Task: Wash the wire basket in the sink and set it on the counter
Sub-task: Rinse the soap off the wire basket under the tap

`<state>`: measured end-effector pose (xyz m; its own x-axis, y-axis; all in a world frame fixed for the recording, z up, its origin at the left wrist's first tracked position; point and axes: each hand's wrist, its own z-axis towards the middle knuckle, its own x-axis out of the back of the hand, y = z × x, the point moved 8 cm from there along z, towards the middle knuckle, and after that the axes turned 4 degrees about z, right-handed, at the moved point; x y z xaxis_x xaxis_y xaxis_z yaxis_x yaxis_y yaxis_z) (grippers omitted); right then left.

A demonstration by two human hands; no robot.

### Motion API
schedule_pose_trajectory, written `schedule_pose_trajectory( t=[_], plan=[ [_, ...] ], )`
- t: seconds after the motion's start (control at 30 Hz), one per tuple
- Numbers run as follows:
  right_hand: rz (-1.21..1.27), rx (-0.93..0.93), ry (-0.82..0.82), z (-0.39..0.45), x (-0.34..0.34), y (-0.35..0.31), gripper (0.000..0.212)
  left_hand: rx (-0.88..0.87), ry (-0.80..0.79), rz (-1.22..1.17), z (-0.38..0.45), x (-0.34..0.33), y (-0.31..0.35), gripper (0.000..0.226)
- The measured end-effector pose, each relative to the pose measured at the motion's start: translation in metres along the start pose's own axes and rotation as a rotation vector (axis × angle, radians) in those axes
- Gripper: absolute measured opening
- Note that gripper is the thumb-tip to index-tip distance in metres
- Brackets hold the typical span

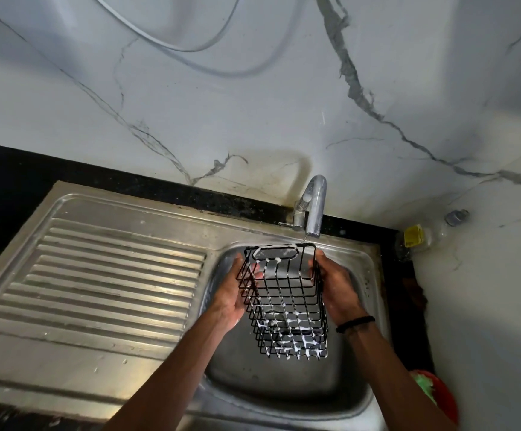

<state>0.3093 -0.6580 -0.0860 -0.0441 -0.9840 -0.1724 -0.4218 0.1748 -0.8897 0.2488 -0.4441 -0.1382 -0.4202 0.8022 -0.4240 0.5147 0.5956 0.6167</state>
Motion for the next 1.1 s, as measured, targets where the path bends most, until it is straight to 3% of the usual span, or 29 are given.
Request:
schedule_pose_trajectory(
  t=[0.2, 0.27, 0.33, 0.43, 0.53, 0.77, 0.9, 1.1],
  plan=[
    [0.026, 0.027, -0.031, -0.011, 0.014, -0.008, 0.051, 0.067, -0.072, 0.038, 0.01, -0.032, 0.004, 0.038],
    [0.025, 0.059, -0.025, -0.016, 0.017, -0.016, 0.046, 0.065, -0.083, 0.097, 0.011, -0.042, 0.007, 0.04],
    [0.042, 0.074, -0.009, -0.019, 0.019, -0.023, 0.035, 0.071, -0.095, 0.124, 0.015, -0.049, 0.007, 0.056],
    [0.14, 0.107, -0.026, -0.025, 0.014, -0.036, 0.056, 0.075, -0.102, 0.139, 0.028, -0.053, 0.002, 0.115],
    [0.266, 0.115, -0.004, -0.026, 0.019, -0.041, 0.061, 0.081, -0.123, 0.194, 0.035, -0.06, 0.001, 0.132],
    [0.454, 0.069, 0.078, -0.037, 0.03, -0.038, 0.063, 0.037, -0.185, 0.362, 0.019, -0.088, 0.016, 0.102],
    [0.52, 0.078, 0.211, -0.032, 0.057, -0.023, 0.039, 0.053, -0.183, 0.382, 0.019, -0.088, 0.008, 0.092],
    [0.463, -0.012, 0.295, -0.031, 0.062, -0.011, 0.027, 0.059, -0.157, 0.452, 0.014, -0.079, 0.012, 0.039]
  ],
)
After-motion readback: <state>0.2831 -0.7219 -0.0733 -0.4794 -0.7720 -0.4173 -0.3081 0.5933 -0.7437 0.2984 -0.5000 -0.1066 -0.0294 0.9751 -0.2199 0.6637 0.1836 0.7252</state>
